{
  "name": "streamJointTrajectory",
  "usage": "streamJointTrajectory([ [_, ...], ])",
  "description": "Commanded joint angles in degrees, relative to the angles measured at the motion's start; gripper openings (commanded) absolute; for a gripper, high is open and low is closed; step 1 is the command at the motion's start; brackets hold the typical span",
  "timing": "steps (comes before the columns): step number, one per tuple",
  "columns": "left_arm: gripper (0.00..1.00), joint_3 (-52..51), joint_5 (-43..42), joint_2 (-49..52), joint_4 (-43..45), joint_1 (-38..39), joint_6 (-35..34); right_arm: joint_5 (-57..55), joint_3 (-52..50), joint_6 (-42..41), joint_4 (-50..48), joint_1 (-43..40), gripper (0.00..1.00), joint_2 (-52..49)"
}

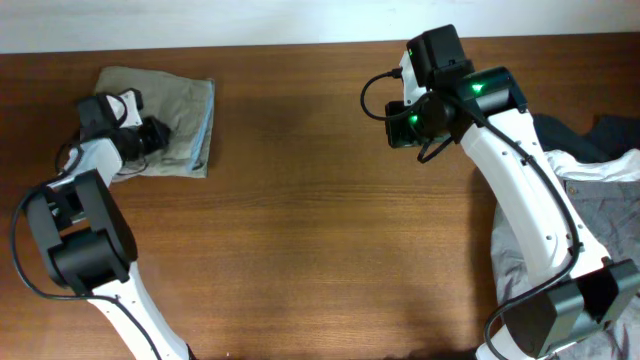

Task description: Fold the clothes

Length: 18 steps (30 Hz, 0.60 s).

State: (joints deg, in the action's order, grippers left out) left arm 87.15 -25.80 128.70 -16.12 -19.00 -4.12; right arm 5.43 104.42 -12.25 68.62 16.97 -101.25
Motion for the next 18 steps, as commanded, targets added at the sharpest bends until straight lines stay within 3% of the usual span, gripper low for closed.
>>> streamJointTrajectory([
  [1, 0.30, 5.1, 3.8, -10.3, -15.9, 1.1, 7.6, 0.3, 1.4, -0.6, -0.7, 0.3, 0.13, 0.6],
  [4, 0.33, 10.5, 11.8, -24.8, -28.7, 1.1, 9.0, 0.1, 4.7, 1.9, -0.5, 0.3, 0.13, 2.4],
  [7, 0.47, 11.9, 15.3, -40.6, -34.2, 1.1, 9.0, 0.1, 7.8, 3.0, 0.4, 0.3, 0.17, 6.0],
  [10, 0.53, 11.9, 12.7, -54.4, -39.3, 1.1, 13.0, 0.1, 10.0, 3.0, 1.9, 0.3, 0.22, 12.5],
  [12, 0.60, 11.9, 7.3, -60.0, -43.3, 1.1, 19.5, -1.0, 10.0, 3.0, 1.9, 0.3, 0.25, 18.4],
  [15, 0.65, 11.9, 7.3, -65.2, -49.3, 1.4, 19.4, -3.0, 10.0, 3.1, 2.7, 0.3, 0.35, 27.1],
  [16, 0.69, 11.9, 7.3, -66.2, -50.8, 1.9, 19.4, -3.0, 10.0, 3.0, 2.9, 0.3, 0.46, 29.6],
  [17, 0.99, 11.9, 7.3, -67.4, -51.7, 2.4, 18.8, -3.0, 10.0, 3.0, 3.0, 0.3, 0.99, 32.8],
  [18, 0.99, 11.9, 7.3, -67.7, -51.7, 2.4, 18.6, -3.0, 10.0, 3.0, 3.0, 0.3, 0.99, 34.3],
])
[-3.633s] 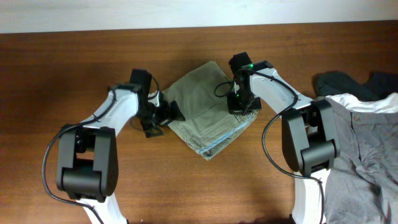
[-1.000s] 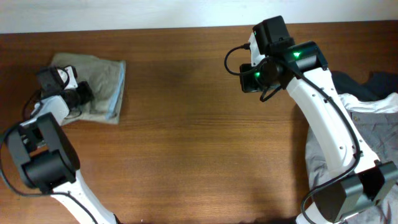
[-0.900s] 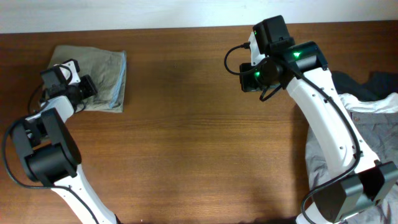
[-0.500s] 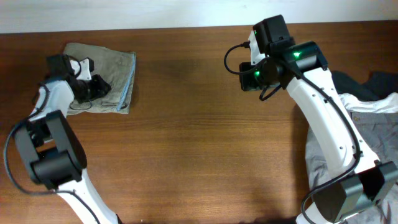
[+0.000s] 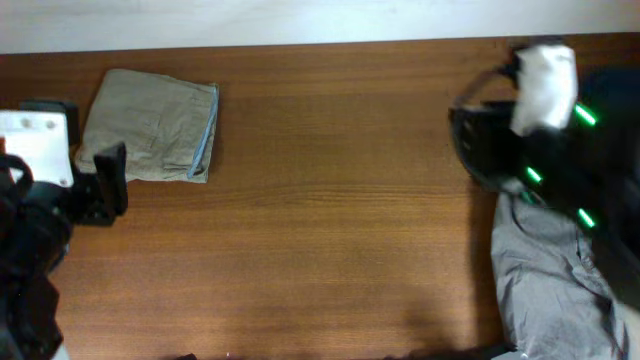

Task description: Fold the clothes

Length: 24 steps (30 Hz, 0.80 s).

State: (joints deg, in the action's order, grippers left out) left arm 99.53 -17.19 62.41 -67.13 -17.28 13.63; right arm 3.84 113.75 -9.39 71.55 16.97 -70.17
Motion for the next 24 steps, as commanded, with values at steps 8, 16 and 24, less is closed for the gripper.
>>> streamJointTrajectory([
  [8, 0.99, -0.5, -1.0, -1.4, -5.6, 0.7, 0.8, -1.3, 0.7, 0.2, 0.3, 0.3, 0.99, 8.3],
  [16, 0.99, -0.5, -1.0, -1.4, -16.5, 0.7, 0.8, -4.8, 0.7, 1.0, 2.6, 0.3, 0.99, 8.0],
  [24, 0.99, -0.5, -1.0, -1.4, -19.5, 0.7, 0.8, -5.8, -26.0, 8.1, -21.1, -7.9, 0.99, 16.6],
])
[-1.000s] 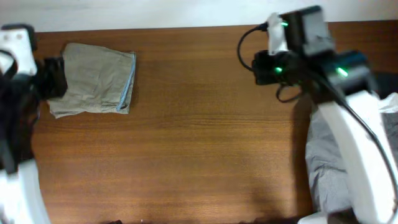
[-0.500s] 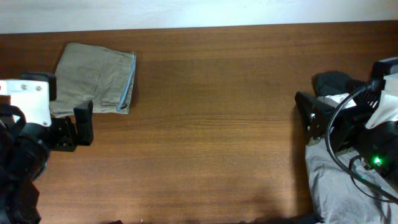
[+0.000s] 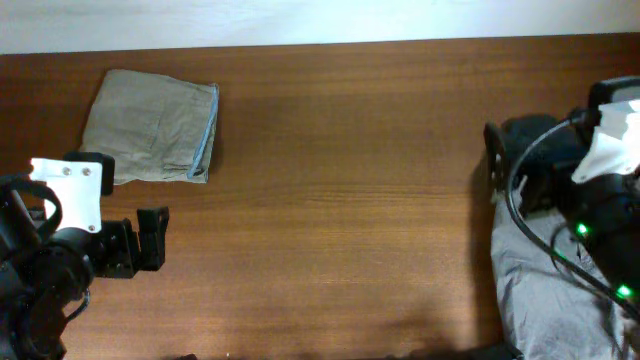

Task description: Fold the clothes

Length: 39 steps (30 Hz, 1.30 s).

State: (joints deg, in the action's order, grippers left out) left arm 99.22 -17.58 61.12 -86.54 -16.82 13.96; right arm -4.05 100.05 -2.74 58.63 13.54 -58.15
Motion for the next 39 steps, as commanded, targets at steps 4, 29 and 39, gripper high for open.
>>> streamJointTrajectory([
  [4, 0.99, -0.2, -0.7, -0.1, -0.1, 0.2, 0.5, 6.7, -42.7, 1.4, -29.2, -11.2, 0.99, 17.2],
  [29, 0.99, -0.2, -0.7, -0.1, -0.1, 0.2, 0.5, 8.5, -99.7, 1.2, -54.6, -16.6, 0.99, 57.8],
  [39, 0.99, -0.2, -0.7, -0.1, -0.1, 0.2, 0.5, 8.6, -99.7, 1.2, -54.6, -16.6, 0.99, 57.8],
])
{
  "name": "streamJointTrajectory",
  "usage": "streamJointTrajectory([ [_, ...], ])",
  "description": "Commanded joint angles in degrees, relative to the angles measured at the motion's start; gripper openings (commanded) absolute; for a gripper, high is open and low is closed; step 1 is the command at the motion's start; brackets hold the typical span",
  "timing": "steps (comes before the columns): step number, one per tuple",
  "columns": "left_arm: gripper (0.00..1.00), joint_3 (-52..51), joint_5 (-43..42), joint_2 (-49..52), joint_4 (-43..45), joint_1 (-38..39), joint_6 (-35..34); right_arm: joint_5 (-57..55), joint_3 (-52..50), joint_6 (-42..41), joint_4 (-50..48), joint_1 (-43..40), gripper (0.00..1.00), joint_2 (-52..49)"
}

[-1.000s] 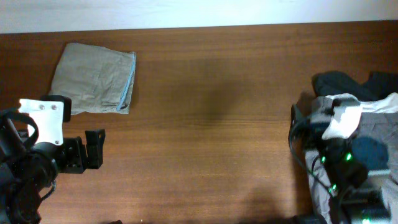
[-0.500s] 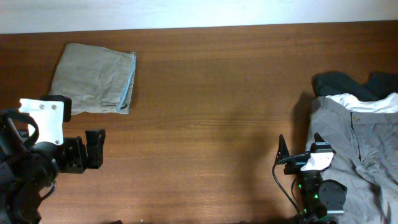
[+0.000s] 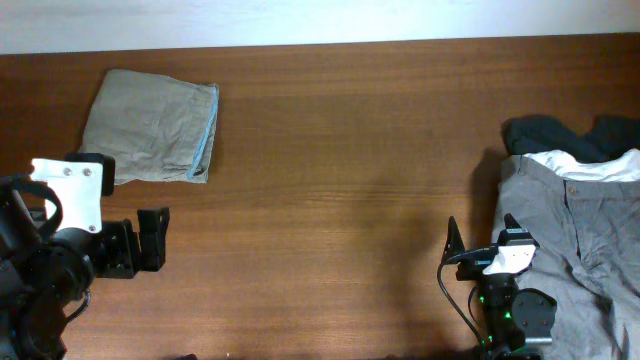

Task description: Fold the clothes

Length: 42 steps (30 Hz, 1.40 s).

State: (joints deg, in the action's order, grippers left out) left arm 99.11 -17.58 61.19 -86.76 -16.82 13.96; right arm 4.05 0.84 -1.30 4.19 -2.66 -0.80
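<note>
A folded khaki garment [image 3: 150, 125] with a light-blue edge lies flat at the far left of the brown table [image 3: 330, 150]. At the right edge sits an unfolded pile: grey trousers [image 3: 565, 250] on top, a white piece [image 3: 580, 165] and a dark garment [image 3: 545, 135] behind them. My left gripper [image 3: 152, 240] is drawn back at the near left, below the folded garment and apart from it, holding nothing. My right gripper [image 3: 480, 232] is low at the near right, next to the left edge of the grey trousers. Its fingers stand apart and hold nothing.
The left arm's body [image 3: 50, 270] fills the near-left corner. The right arm's base [image 3: 510, 310] sits at the near edge beside the pile. A pale wall runs along the table's far edge.
The right arm has dropped from over the pile to the near right edge, uncovering the grey trousers and the dark and white garments. The left arm and the folded garment have not moved.
At first my left gripper was on the folded khaki garment and my right arm reached over the far middle. Then the left gripper was off the garment and the right arm over the pile. Now both arms are drawn back near the front edge.
</note>
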Motion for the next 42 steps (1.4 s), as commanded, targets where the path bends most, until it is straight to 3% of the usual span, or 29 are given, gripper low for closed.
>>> streamJointTrajectory([
  [1, 0.99, -0.1, -0.7, -0.2, 0.1, 0.2, 0.5, 0.5, -0.5, -0.2, -0.2, -0.4, 0.99, 0.4],
  [7, 0.99, -0.5, 0.9, -0.1, -3.1, 0.5, 0.5, 0.5, -0.5, -0.2, -0.2, -0.4, 0.99, 0.4],
  [9, 0.99, -2.8, 1.4, -0.9, 0.6, 0.6, 1.2, 0.5, -0.5, -0.2, -0.2, -0.4, 0.99, 0.4],
  [13, 0.99, -21.9, -0.5, -8.5, 27.5, 3.8, 1.1, 0.5, -0.5, -0.2, -0.2, -0.4, 0.99, 0.4],
  [18, 0.99, -54.7, -1.1, -23.5, 59.3, 10.5, 1.1, 0.5, -0.5, -0.2, -0.2, -0.4, 0.99, 0.4],
  [21, 0.99, -67.2, -1.1, -32.8, 68.5, 12.7, 1.1, 0.5, -0.5, -0.2, -0.2, -0.4, 0.99, 0.4],
  [26, 0.99, -79.4, -1.1, -49.3, 70.5, 12.9, 1.1, 0.5, -0.5, -0.2, -0.2, -0.4, 0.99, 0.4],
  [31, 0.99, -87.7, 1.4, -59.5, 71.1, 15.3, 1.1, 0.5, -0.5, -0.2, -0.2, -0.4, 0.99, 0.4],
  [36, 0.99, -95.9, 3.1, -60.9, 77.6, 15.9, 1.1, 0.5, -0.5, -0.2, -0.2, -0.4, 0.99, 0.4],
  [42, 0.99, -97.0, 4.3, -60.9, 79.7, 15.9, 1.1, 0.5, -0.5, -0.2, -0.2, -0.4, 0.99, 0.4],
])
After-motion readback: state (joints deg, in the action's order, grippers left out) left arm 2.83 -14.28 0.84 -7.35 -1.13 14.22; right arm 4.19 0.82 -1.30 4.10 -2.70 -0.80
